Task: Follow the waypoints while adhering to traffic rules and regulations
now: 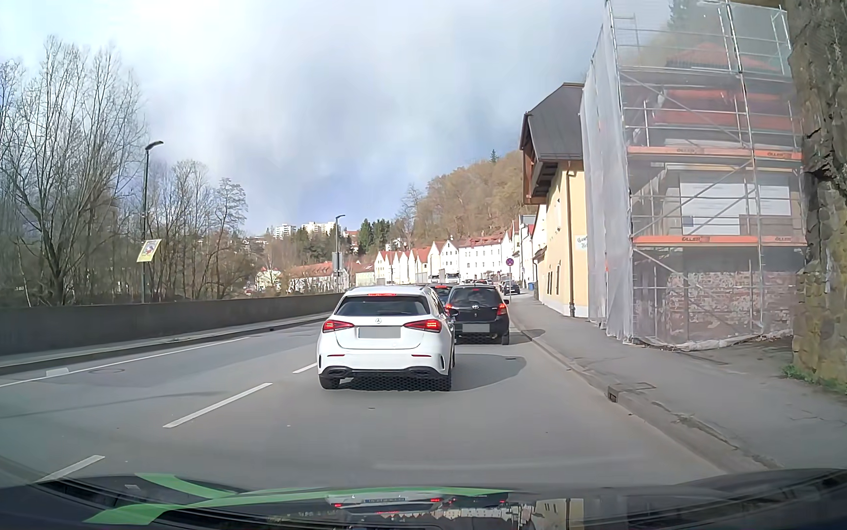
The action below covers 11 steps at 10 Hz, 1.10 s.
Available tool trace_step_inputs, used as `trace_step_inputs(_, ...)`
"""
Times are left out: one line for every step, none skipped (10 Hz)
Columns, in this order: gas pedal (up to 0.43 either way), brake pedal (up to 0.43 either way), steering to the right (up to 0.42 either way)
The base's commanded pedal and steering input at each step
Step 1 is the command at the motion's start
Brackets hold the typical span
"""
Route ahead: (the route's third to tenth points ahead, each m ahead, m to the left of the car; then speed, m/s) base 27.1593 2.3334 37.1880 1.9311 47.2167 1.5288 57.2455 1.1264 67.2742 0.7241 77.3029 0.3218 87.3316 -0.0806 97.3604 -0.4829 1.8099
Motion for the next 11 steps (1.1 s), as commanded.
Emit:
trace_step_inputs(0.0, 0.0, 0.005)
trace_step_inputs(0.0, 0.0, 0.005)
trace_step_inputs(0.0, 0.0, 0.004)
trace_step_inputs(0.0, 0.0, 0.005)
trace_step_inputs(0.0, 0.0, 0.004)
trace_step_inputs(0.0, 0.0, 0.004)
trace_step_inputs(0.0, 0.012, 0.004)
trace_step_inputs(0.0, 0.037, 0.004)
trace_step_inputs(0.0, 0.104, 0.004)
trace_step_inputs(0.0, 0.14, 0.004)
trace_step_inputs(0.0, 0.146, 0.004)
